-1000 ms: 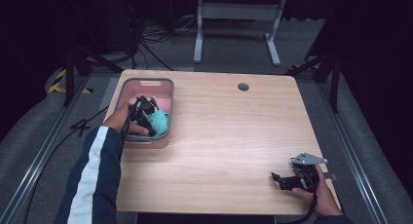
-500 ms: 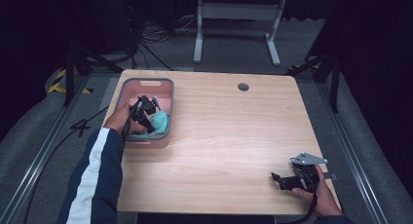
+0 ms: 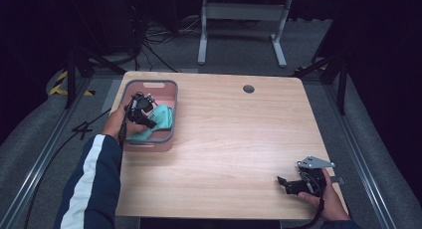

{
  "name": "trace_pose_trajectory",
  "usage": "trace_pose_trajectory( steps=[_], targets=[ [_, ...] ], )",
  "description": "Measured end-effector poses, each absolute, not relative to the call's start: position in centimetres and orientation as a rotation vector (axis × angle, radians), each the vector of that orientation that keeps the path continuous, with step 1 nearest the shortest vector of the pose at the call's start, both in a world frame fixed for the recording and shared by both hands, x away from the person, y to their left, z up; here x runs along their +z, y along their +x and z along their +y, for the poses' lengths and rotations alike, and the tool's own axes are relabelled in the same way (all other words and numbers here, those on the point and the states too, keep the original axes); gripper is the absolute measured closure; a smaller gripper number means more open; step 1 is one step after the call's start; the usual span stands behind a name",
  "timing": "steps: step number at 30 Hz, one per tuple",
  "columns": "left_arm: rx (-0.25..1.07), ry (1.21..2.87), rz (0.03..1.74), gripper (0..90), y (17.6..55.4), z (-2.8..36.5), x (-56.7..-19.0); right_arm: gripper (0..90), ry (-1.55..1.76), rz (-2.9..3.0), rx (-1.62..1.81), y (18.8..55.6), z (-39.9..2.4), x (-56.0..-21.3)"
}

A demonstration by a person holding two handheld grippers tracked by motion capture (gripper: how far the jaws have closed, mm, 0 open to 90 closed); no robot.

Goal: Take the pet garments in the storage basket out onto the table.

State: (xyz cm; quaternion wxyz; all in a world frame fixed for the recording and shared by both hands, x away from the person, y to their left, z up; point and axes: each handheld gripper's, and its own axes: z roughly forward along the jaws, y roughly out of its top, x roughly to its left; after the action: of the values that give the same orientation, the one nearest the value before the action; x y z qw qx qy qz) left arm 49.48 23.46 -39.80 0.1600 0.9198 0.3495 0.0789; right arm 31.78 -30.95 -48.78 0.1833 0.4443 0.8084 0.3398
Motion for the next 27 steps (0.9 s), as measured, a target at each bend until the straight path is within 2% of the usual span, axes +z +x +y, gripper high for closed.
trace_pose_trajectory(
  steps=[10, 27],
  targets=[
    [0.358, 2.408, 0.955, 75.4, 46.9, 24.7, -36.6, 1.8, 1.254, 2.280, 0.959, 31.8, -31.0, -48.8],
    [0.482, 2.274, 0.845, 75.5, 43.7, 24.5, -32.9, 1.8, 1.255, 2.279, 0.958, 31.8, -31.0, -48.8]
  ],
)
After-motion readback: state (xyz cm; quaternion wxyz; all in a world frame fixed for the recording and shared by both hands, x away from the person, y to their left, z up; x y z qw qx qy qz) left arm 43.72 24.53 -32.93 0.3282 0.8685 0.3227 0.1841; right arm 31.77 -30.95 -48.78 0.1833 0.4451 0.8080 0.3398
